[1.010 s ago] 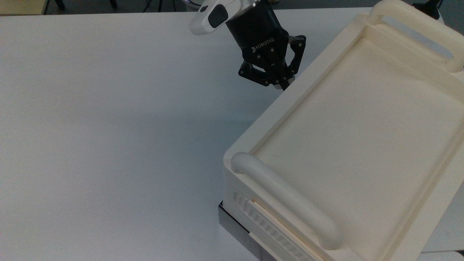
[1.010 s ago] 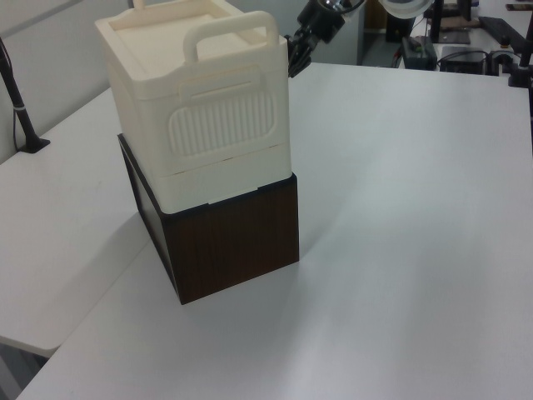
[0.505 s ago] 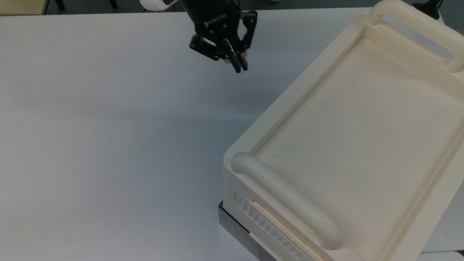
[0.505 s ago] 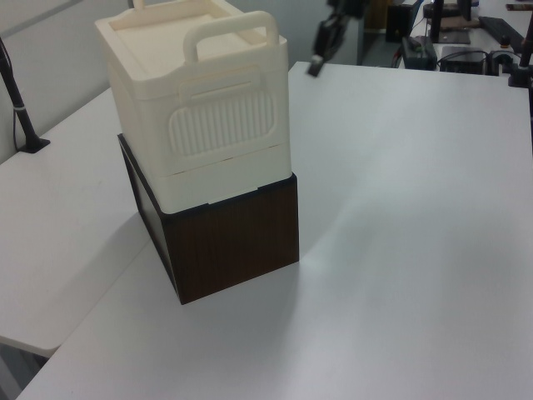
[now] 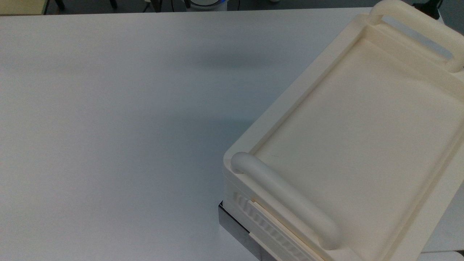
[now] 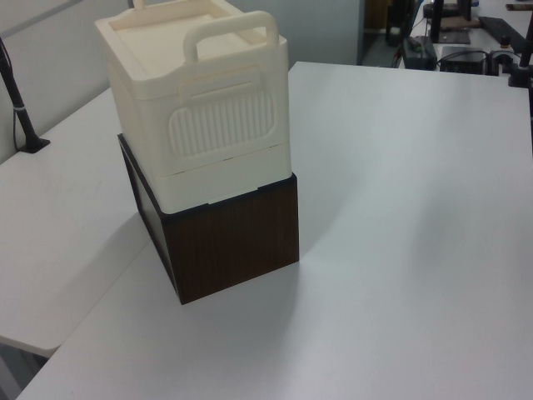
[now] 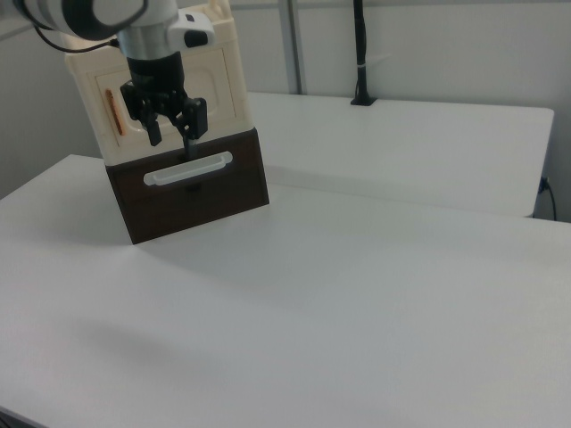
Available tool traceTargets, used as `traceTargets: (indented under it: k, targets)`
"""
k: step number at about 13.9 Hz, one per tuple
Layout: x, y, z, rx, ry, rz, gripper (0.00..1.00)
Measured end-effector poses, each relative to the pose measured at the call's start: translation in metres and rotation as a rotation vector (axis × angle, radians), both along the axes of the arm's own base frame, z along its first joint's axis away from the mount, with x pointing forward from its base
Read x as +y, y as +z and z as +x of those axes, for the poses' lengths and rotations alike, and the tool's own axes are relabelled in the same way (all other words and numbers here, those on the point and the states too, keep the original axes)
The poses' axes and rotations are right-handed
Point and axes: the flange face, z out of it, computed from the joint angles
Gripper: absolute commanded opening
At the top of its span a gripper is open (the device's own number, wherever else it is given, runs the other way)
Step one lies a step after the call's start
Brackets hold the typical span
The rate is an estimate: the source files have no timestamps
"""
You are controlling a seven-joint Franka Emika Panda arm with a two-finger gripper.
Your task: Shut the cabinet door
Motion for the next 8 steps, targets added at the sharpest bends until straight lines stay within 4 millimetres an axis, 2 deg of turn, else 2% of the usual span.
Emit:
traceTargets:
  k: [3,8]
  targets:
    - [-0.014,0.007,-0.011,0.003,-0.014,-0.071,1.00]
    - [-0.020,-0.001,-0.006,0.012,-0.032,-0.082,1.00]
